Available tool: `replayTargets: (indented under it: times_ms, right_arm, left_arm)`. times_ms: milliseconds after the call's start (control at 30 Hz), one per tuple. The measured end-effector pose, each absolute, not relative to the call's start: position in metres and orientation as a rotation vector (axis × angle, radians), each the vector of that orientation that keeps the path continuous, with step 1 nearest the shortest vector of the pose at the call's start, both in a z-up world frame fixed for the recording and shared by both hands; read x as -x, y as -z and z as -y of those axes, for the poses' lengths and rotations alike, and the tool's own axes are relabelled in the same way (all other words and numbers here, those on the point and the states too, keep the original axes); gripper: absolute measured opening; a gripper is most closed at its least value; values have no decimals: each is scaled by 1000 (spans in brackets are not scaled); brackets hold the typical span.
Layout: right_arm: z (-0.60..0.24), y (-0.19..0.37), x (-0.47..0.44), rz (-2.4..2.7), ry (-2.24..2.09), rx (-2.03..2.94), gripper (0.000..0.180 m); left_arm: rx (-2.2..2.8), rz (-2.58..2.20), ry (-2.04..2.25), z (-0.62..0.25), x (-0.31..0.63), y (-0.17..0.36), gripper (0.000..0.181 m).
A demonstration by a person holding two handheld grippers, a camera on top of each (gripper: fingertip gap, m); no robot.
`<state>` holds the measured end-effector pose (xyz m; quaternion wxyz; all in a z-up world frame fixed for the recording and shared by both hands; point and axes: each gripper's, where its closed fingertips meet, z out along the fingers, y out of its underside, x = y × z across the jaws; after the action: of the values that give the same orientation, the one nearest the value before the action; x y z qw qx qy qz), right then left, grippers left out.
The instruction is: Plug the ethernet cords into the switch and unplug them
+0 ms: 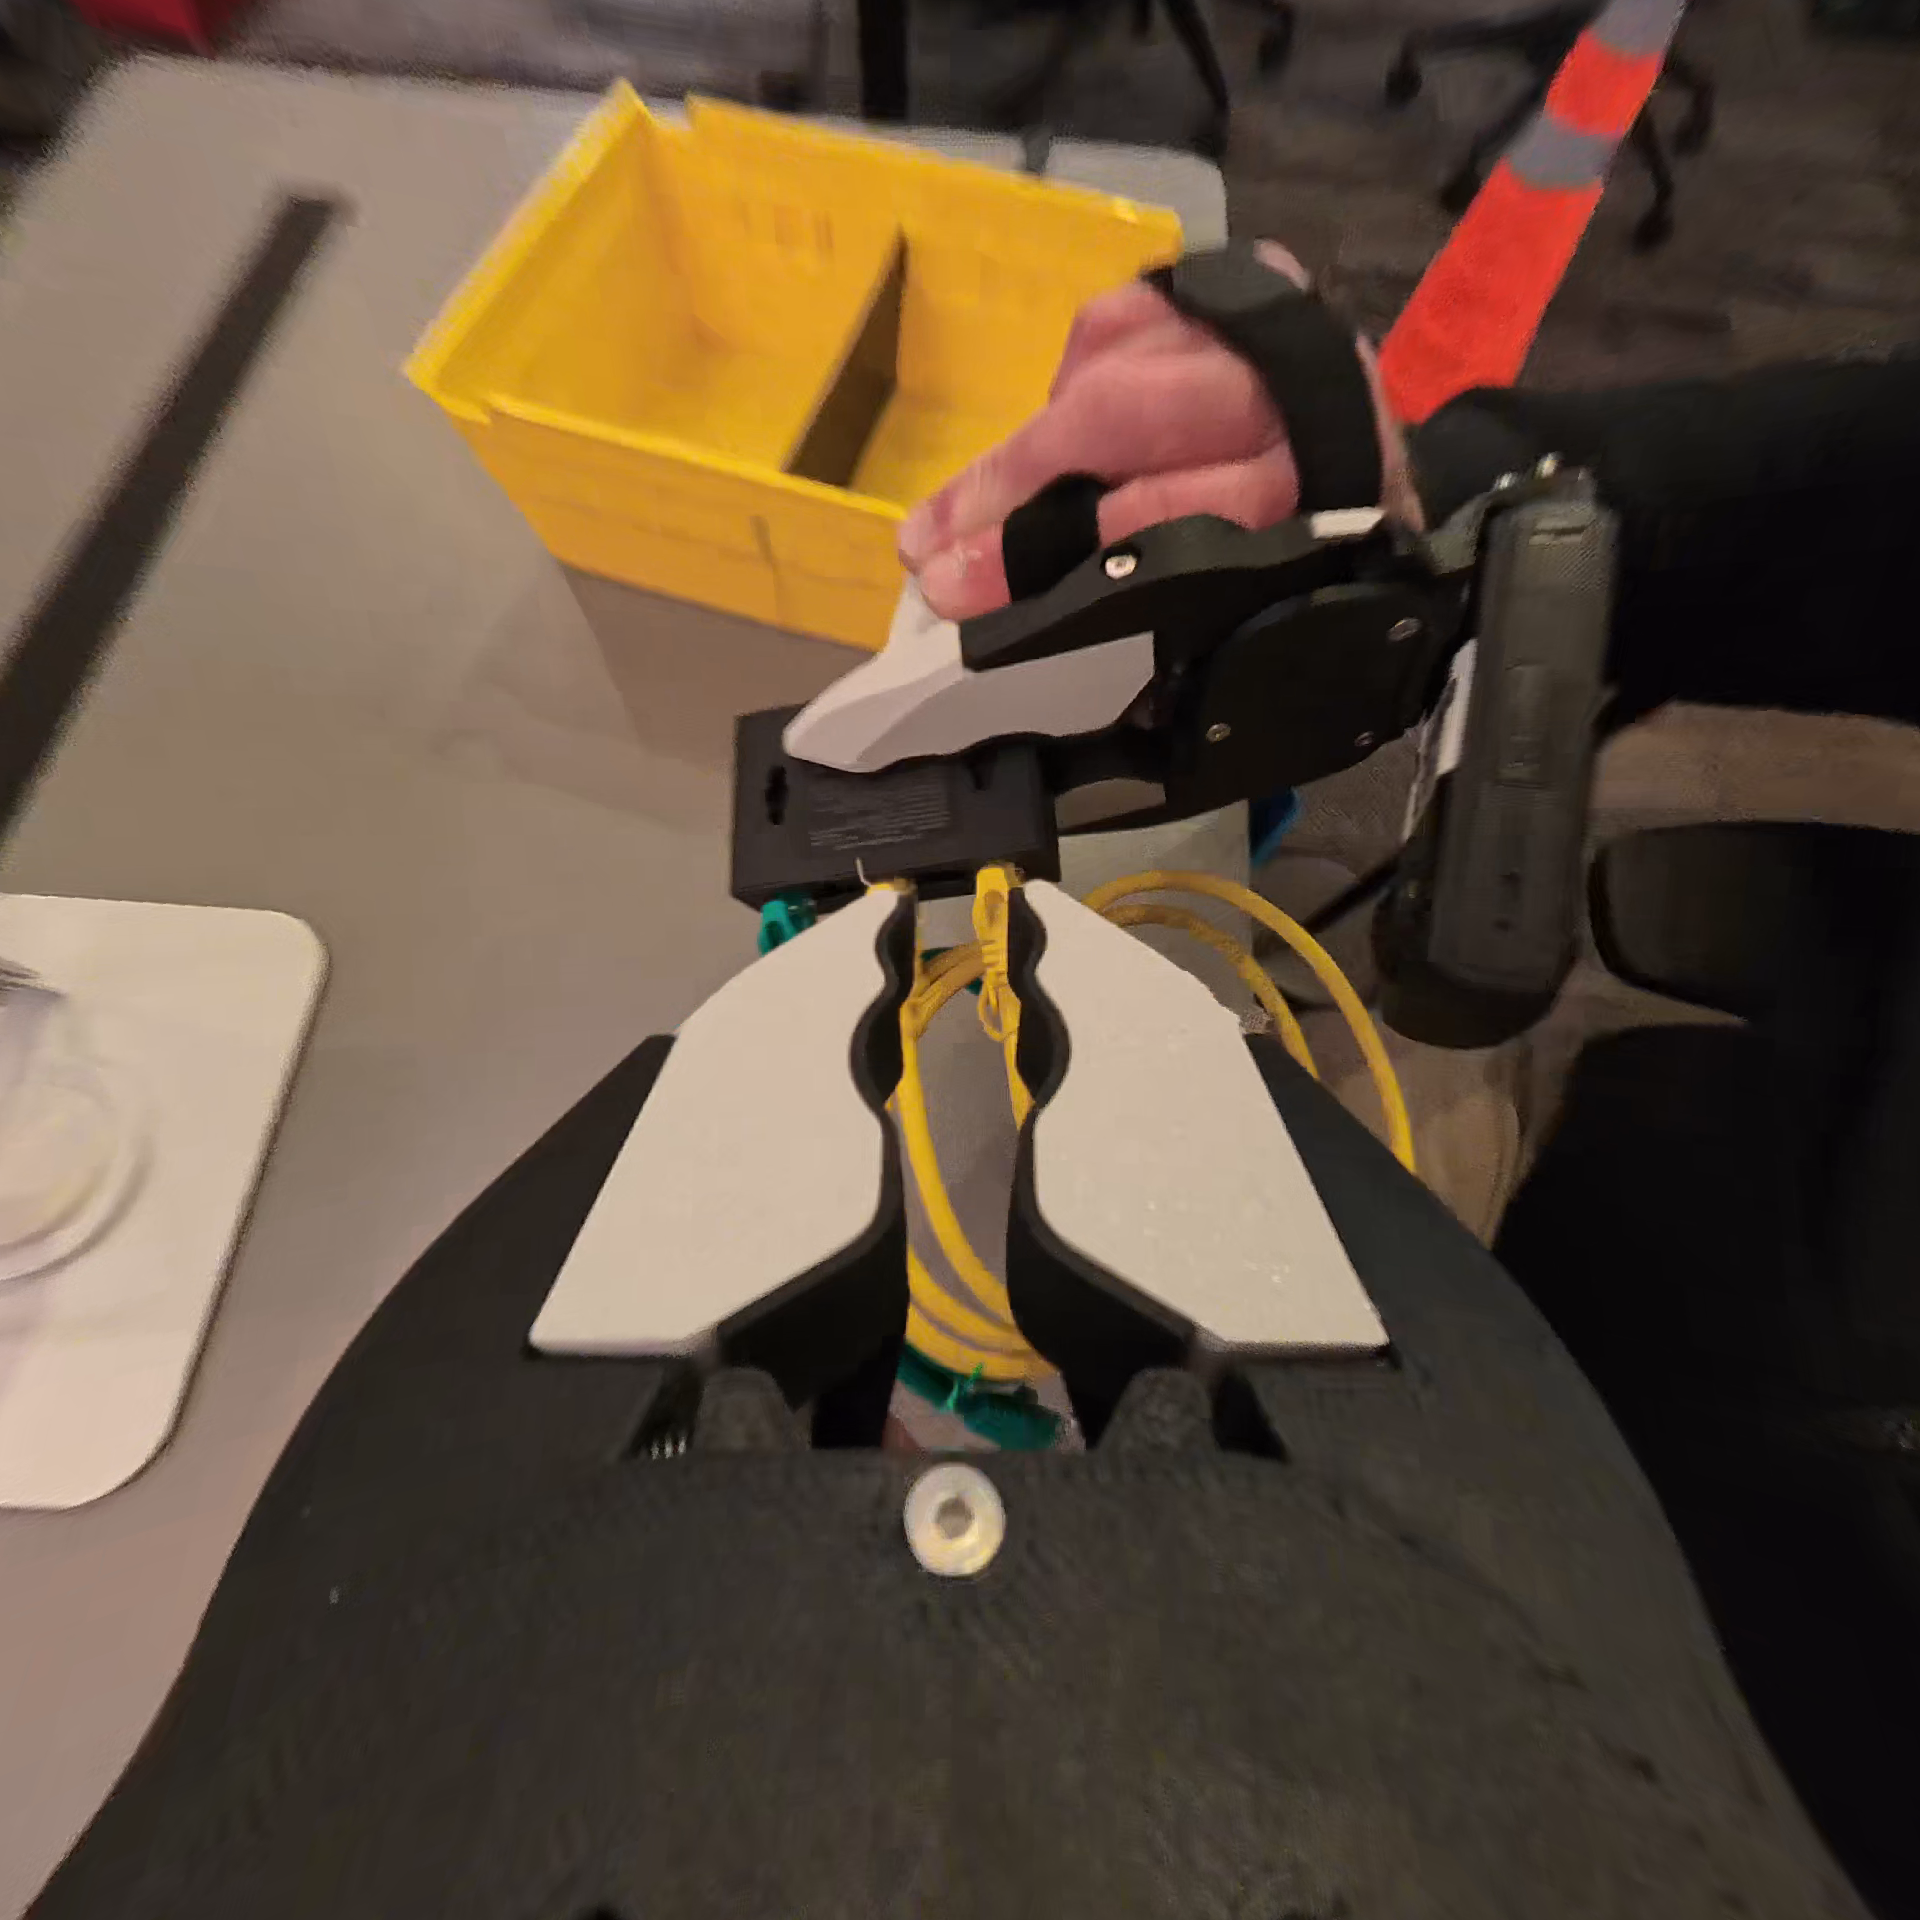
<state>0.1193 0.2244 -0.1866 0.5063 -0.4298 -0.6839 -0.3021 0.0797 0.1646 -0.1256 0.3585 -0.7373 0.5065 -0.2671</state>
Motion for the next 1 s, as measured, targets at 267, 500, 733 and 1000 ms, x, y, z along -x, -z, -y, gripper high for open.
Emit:
replayTargets:
  times_ms: [267, 500, 733, 1000]
  right_arm:
    - [-252, 153, -186, 1495, 785, 1259, 31]
    - [-312, 141, -299, 1199, 845, 1694, 31]
    - [-350, 182, -395, 973, 828, 2154, 31]
    - [-357, 220, -427, 796, 642, 2506, 31]
  left_arm:
    - [1766, -1146, 495, -155, -20, 87, 13]
    - [1770, -911, 563, -150, 22, 101, 5]
    - [1871, -881, 618, -142, 39, 143, 4]
    - [1896, -953, 661, -134, 29, 165, 5]
